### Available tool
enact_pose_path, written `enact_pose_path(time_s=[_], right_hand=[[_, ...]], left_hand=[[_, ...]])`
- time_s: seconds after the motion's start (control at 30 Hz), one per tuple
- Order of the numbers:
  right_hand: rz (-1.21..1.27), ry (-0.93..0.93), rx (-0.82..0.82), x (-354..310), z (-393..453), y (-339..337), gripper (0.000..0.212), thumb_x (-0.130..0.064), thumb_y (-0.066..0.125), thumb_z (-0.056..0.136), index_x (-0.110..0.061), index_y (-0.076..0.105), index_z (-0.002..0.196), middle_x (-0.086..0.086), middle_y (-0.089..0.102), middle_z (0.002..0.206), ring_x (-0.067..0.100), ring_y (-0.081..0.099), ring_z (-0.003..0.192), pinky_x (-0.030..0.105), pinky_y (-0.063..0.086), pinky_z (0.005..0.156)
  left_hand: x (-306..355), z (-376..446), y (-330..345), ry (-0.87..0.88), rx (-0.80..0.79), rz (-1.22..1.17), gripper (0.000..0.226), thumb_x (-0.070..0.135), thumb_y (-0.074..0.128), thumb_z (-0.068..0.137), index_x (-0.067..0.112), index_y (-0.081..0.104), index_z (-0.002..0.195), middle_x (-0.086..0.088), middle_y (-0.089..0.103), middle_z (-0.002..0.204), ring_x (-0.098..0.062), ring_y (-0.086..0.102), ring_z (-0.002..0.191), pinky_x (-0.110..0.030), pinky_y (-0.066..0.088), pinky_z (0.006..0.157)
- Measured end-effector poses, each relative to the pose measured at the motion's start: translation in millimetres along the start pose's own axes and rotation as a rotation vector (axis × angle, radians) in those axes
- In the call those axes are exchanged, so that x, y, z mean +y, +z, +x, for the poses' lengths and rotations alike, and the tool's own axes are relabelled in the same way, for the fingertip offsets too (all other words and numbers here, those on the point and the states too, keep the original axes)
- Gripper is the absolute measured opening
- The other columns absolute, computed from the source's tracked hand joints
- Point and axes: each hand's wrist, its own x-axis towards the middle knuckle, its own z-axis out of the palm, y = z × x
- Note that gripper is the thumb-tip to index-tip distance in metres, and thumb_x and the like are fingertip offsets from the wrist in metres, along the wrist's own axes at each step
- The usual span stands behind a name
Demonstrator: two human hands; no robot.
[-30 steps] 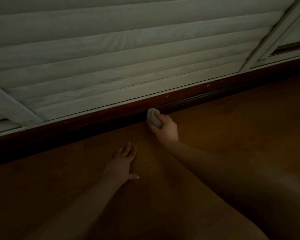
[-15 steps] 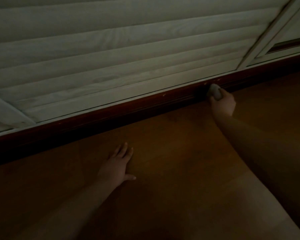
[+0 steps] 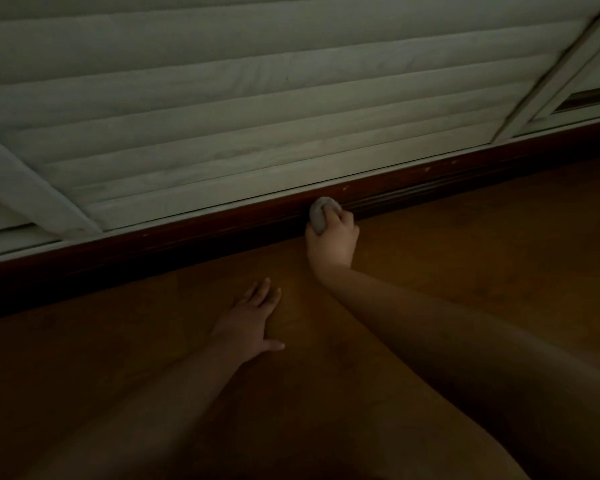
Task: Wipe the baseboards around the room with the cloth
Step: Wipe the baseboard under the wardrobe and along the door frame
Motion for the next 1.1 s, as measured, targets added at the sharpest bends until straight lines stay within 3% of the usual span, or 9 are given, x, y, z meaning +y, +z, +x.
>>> enact_pose_path(time_s=[0.2, 0.3, 0.47, 0.6, 0.77, 0.87, 0.97, 1.1], right_hand=[[0.031, -0.115, -0.152, -2, -10, -2, 0.053, -0.026, 0.066, 0.093, -0.015, 0.051, 0.143, 0.01, 0.046, 0.14, 0.029, 0.045, 0.124, 0.033, 0.039, 0.105], [0.099, -0.151, -0.252, -3, -10, -4, 0.053, -0.03, 0.072, 0.089, -0.013, 0.057, 0.137, 0.007, 0.051, 0.134, 0.022, 0.052, 0.119, 0.02, 0.039, 0.094], [0.126, -0.202, -0.46, -5, -10, -14, 0.054, -0.035, 0.076, 0.085, -0.022, 0.059, 0.135, -0.009, 0.057, 0.123, 0.009, 0.056, 0.112, 0.007, 0.046, 0.079], [0.126, -0.188, -0.367, -20, -31, -25, 0.053, -0.039, 0.073, 0.086, -0.027, 0.056, 0.136, -0.019, 0.054, 0.118, -0.007, 0.054, 0.101, 0.006, 0.045, 0.08], [0.096, -0.117, -0.352, -44, -90, -62, 0.053, -0.041, 0.074, 0.086, -0.028, 0.058, 0.134, -0.014, 0.058, 0.121, -0.006, 0.056, 0.102, 0.011, 0.048, 0.083], [0.062, -0.14, -0.371, -75, -127, -98, 0.05, -0.038, 0.074, 0.086, -0.024, 0.06, 0.132, -0.01, 0.061, 0.12, -0.001, 0.057, 0.104, 0.014, 0.046, 0.084], [0.084, -0.104, -0.341, -114, -157, -148, 0.048, -0.037, 0.074, 0.086, -0.022, 0.061, 0.13, -0.01, 0.061, 0.12, -0.001, 0.056, 0.104, 0.01, 0.044, 0.083], [0.115, -0.005, -0.321, -174, -179, -225, 0.05, -0.038, 0.073, 0.086, -0.024, 0.059, 0.132, -0.013, 0.061, 0.12, -0.001, 0.056, 0.105, 0.015, 0.047, 0.085]], left_hand=[[-8, -10, -6, 0.051, -0.022, -0.013, 0.096, 0.057, 0.054, 0.093, 0.028, -0.012, 0.157, 0.005, -0.027, 0.161, -0.019, -0.011, 0.151, -0.043, 0.004, 0.123], [-20, -24, 2, 0.046, 0.029, 0.0, 0.082, 0.054, 0.042, 0.099, 0.027, -0.01, 0.157, 0.005, -0.022, 0.163, -0.019, -0.003, 0.152, -0.041, 0.008, 0.123], [-55, -46, 9, -0.027, 0.118, -0.008, 0.074, 0.054, 0.034, 0.101, 0.029, -0.008, 0.157, 0.008, -0.016, 0.164, -0.014, -0.005, 0.152, -0.043, 0.015, 0.12], [-71, -69, 5, -0.052, 0.154, -0.075, 0.07, 0.058, 0.026, 0.101, 0.032, -0.007, 0.157, 0.006, -0.01, 0.165, -0.017, -0.003, 0.152, -0.046, 0.013, 0.122], [-69, -114, -44, 0.084, 0.307, -0.018, 0.068, 0.059, 0.027, 0.098, 0.034, 0.005, 0.157, 0.005, 0.003, 0.166, -0.018, 0.002, 0.152, -0.051, 0.019, 0.119], [-59, -153, -89, 0.059, 0.36, -0.033, 0.067, 0.059, 0.026, 0.098, 0.033, 0.008, 0.157, 0.006, 0.009, 0.165, -0.019, 0.004, 0.152, -0.05, 0.017, 0.121], [-37, -204, -129, 0.005, 0.321, -0.088, 0.069, 0.06, 0.028, 0.097, 0.033, 0.006, 0.157, 0.005, 0.007, 0.166, -0.02, 0.003, 0.152, -0.05, 0.015, 0.12], [-3, -270, -187, -0.033, 0.223, -0.085, 0.076, 0.06, 0.036, 0.096, 0.033, 0.0, 0.158, 0.005, 0.003, 0.166, -0.022, 0.001, 0.152, -0.05, 0.015, 0.121]])
